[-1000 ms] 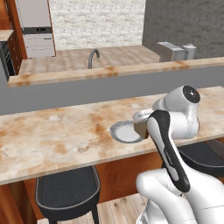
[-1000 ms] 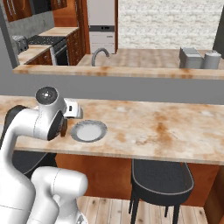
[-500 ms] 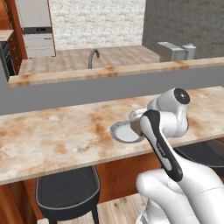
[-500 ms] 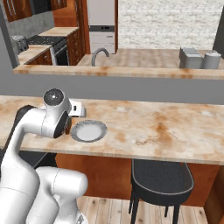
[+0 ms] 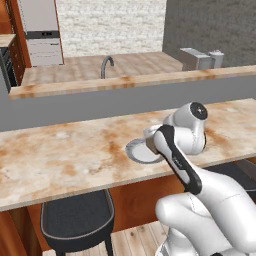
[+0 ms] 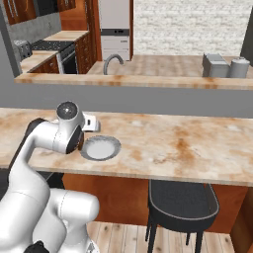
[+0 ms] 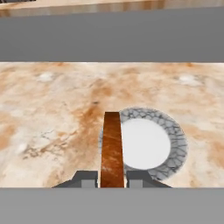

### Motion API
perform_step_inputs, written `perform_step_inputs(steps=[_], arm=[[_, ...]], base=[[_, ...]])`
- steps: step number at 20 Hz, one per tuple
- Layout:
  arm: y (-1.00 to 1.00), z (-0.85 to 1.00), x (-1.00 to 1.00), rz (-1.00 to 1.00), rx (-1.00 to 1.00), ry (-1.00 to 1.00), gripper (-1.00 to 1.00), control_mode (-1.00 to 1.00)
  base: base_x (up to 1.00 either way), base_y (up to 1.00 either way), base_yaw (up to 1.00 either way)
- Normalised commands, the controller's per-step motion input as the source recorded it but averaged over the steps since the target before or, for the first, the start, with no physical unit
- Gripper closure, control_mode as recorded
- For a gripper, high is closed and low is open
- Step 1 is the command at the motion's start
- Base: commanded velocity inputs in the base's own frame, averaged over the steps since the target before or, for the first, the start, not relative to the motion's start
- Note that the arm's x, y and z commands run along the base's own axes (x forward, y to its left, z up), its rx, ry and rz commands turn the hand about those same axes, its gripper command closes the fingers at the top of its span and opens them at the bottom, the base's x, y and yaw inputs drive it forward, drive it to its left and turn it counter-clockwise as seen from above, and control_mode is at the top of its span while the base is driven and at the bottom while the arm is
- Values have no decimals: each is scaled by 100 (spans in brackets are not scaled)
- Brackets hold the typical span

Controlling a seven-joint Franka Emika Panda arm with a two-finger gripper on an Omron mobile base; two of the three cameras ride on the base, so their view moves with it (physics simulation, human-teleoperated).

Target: Start the toaster. Once the lever pops up, take the bread to the plate on the dining counter.

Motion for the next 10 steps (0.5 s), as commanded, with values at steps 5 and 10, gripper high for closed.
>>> perform_step_inputs(steps=[5, 10], arm=[[4, -28, 22, 0, 0, 0, 100, -100], [8, -27, 21, 0, 0, 0, 100, -100]], base=[[0, 0, 0], [0, 0, 0]])
